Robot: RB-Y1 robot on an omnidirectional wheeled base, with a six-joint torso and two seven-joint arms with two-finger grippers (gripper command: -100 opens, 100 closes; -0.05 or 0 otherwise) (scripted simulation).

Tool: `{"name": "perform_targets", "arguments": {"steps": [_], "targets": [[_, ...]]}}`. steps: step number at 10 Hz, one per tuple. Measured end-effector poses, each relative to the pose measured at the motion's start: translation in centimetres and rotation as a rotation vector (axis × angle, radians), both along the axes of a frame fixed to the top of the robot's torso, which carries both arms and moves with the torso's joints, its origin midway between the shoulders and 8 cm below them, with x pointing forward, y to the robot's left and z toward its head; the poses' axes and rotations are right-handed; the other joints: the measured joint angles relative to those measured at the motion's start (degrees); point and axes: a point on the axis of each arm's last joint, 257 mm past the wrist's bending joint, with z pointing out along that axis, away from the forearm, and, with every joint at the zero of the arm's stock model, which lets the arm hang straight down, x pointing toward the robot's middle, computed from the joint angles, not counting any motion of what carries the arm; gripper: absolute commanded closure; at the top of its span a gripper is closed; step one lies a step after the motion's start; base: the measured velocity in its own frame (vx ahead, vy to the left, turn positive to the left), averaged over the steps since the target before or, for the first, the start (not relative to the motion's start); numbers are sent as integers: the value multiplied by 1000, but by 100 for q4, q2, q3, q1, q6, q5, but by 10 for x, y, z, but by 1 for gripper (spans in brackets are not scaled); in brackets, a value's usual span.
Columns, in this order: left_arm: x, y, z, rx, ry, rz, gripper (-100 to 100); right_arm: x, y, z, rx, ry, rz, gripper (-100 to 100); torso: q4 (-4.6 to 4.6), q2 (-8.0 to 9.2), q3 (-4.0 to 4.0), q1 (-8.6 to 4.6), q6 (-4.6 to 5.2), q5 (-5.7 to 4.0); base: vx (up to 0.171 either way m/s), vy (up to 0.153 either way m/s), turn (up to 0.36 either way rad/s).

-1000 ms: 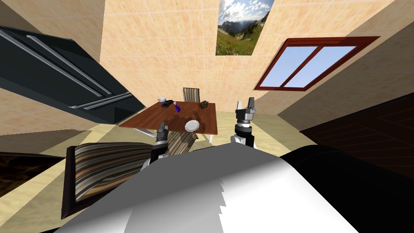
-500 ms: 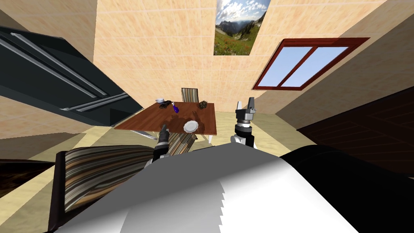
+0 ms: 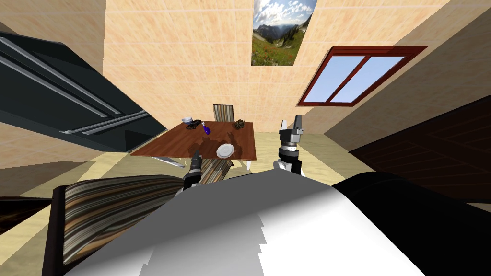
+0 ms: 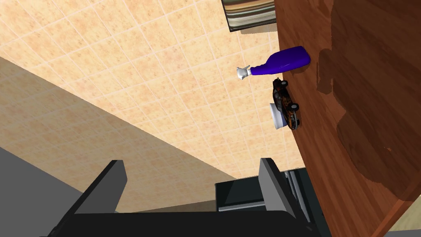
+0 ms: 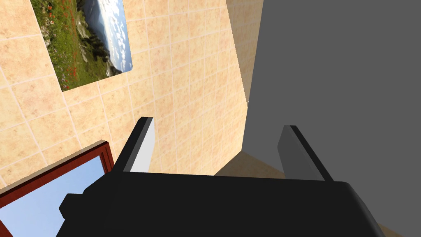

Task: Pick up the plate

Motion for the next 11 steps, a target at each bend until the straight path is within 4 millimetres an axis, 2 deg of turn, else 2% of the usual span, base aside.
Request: {"name": "perform_targets", "arguments": {"steps": [5, 11], "targets": [[-3, 10, -49, -23, 98, 21, -100, 0, 0, 0, 0, 0, 0, 0, 0, 3, 1, 3, -2, 0, 14, 2, -39], [-3, 11, -98, -44, 194, 33, -100, 0, 0, 0, 0, 0, 0, 0, 1, 4, 2, 4, -2, 1, 11, 8, -33]]}}
